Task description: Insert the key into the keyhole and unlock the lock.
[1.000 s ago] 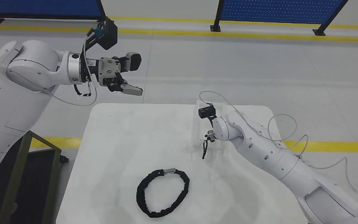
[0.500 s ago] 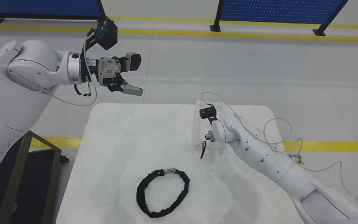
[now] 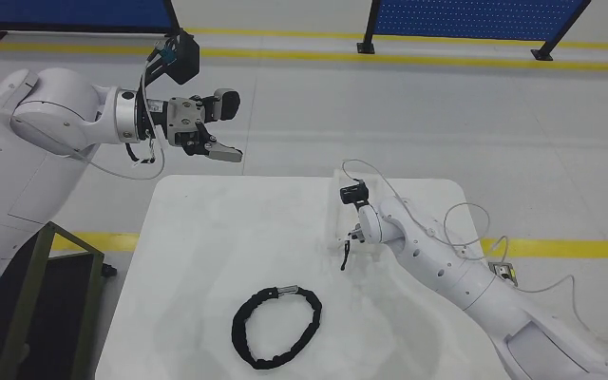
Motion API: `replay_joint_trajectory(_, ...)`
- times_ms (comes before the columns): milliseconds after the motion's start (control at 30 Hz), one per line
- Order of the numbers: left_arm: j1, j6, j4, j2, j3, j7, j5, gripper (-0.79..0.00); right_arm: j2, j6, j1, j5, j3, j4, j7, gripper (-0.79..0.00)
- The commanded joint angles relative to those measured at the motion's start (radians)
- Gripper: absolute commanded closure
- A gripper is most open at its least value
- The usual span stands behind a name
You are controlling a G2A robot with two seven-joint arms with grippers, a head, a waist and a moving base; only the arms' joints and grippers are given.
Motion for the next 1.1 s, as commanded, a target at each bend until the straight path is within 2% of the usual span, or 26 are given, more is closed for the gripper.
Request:
replay_joint_trajectory(0, 0.0, 0.0, 0.0, 0.0, 0.0, 0.0, 0.0, -0.785, -0.003, 0.007, -0.003, -0.004, 0.005, 0.008, -0.009, -0.089)
replay_joint_trajectory(300, 0.0, 0.0, 0.0, 0.0, 0.0, 0.0, 0.0, -0.785, -0.016, 0.019, -0.023, -0.026, 0.023, 0.033, -0.024, 0.0)
replay_joint_trajectory(700, 0.0, 0.0, 0.0, 0.0, 0.0, 0.0, 0.0, -0.785, -0.027, 0.014, -0.026, -0.072, 0.05, 0.032, 0.017, 0.0)
replay_joint_trajectory(1067, 0.0, 0.0, 0.0, 0.0, 0.0, 0.0, 0.0, -0.785, -0.015, -0.003, -0.02, -0.164, 0.111, -0.064, 0.096, 0.0)
